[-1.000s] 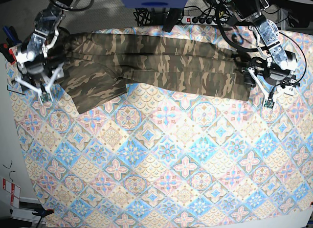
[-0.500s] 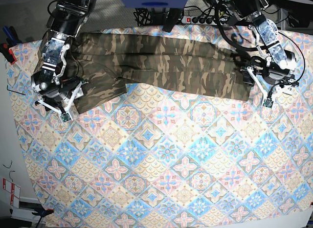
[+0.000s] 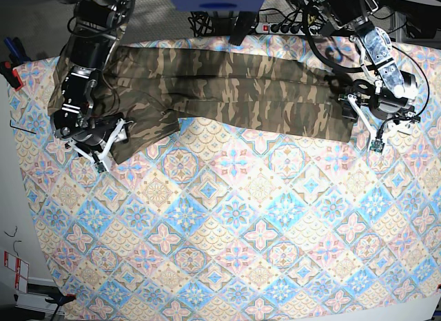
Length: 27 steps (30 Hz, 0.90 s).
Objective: Fold the T-shirt properly
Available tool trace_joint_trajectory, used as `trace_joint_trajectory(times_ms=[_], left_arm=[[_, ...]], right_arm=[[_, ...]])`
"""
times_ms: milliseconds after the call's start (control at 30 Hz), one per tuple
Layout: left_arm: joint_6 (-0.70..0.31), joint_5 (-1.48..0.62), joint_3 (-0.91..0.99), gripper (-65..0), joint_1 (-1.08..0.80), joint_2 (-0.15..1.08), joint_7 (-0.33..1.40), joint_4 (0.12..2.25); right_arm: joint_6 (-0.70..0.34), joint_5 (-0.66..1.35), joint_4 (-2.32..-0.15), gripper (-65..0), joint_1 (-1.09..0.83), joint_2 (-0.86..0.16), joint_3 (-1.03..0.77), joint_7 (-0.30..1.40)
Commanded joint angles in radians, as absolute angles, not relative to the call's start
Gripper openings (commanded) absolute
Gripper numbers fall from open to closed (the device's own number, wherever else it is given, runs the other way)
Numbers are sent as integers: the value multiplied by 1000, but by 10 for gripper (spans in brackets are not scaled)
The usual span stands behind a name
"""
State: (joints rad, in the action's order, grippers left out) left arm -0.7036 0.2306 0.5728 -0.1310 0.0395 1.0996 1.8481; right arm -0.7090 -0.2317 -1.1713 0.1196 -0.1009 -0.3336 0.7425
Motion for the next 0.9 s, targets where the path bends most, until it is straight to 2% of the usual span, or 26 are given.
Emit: trace_joint_trajectory(times_ms=[0,100,267,333,500,633,700,867], left_arm=[[-698,229,575,-106,-122,50,1090,1863],[-698,229,575,-106,-122,50,1090,1863],[-698,229,575,-106,-117,50,1090,1863],[-698,229,575,-106,-117,50,1090,1863],[-698,229,575,-106,-117,50,1090,1863],[-698,229,575,-106,-119,50,1090,1863],[-698,229,575,-106,-119,50,1090,1863],[-698,229,575,-106,-119,50,1090,1863]], right_arm=[[-698,-262,-1156,-266,124,-102,-329,753],[-698,-262,-1148,-314,120,-105,-280,753],[-698,-260,-1148,-548,117,-105,-245,762],[-698,-260,-1148,-613,117,-105,-239,763],[-698,-260,-1185,-623,114,-105,-246,806],[-698,-260,-1389,-622,35,-105,-246,822],[-698,-260,-1480,-622,13,-105,-246,889],[-698,-260,-1589,-622,-4,-105,-246,983]])
